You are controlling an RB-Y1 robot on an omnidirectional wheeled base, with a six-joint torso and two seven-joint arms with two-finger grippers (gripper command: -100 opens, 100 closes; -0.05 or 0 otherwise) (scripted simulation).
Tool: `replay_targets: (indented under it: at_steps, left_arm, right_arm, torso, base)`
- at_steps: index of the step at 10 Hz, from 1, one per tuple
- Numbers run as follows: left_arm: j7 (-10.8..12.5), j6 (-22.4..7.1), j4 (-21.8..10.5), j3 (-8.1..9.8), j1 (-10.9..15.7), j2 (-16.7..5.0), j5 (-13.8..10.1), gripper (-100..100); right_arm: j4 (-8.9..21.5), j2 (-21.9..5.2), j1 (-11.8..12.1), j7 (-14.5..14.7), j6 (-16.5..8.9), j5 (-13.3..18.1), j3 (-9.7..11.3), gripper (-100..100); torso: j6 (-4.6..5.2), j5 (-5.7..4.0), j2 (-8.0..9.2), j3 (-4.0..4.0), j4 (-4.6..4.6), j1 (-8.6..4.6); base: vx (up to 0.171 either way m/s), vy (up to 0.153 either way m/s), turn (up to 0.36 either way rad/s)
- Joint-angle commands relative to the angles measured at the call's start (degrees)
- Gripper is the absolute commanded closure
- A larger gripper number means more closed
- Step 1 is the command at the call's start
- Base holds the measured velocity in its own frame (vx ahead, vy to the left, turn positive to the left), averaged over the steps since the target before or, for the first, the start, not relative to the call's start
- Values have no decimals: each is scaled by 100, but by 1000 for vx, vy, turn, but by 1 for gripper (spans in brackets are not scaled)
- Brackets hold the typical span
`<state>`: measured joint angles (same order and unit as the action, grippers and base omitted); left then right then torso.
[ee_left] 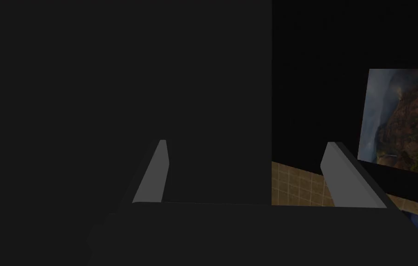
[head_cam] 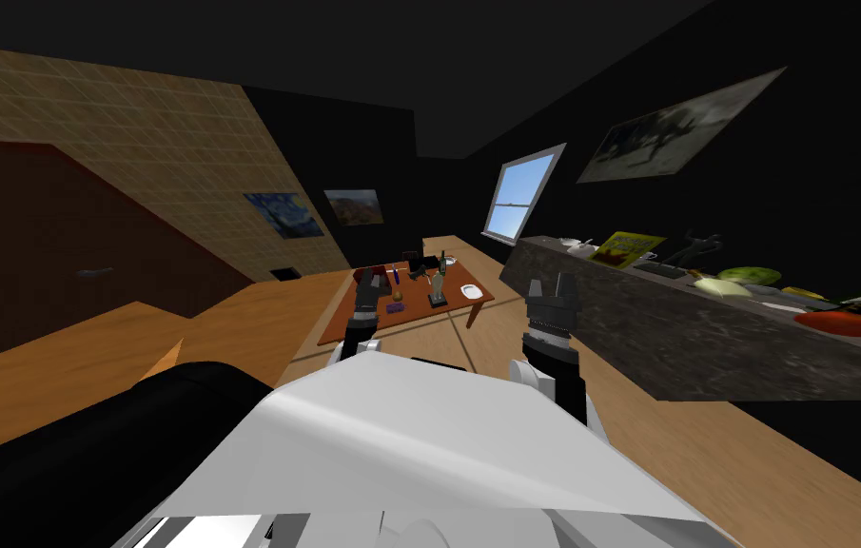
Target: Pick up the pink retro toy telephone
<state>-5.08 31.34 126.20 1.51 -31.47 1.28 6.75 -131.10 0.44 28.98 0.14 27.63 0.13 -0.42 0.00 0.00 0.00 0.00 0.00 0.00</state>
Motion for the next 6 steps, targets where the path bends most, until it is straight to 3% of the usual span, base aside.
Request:
replay_targets:
  at_steps: [1, 6]
  left_arm:
    - [9, -49, -39, -12, 25, -222, -39, -100]
    - [96, -490, -377, -102, 196, -1036, -344, -100]
  right_arm:
    - [0, 0, 0, 0, 0, 0, 0, 0]
    - [0, 0, -1, 0, 0, 0, 0, 0]
  torso:
    - [0, 0, 0, 0, 0, 0]
    - [1, 5, 23, 13, 5, 21]
  base:
    - [-14, 12, -26]
    - [-52, 41, -62]
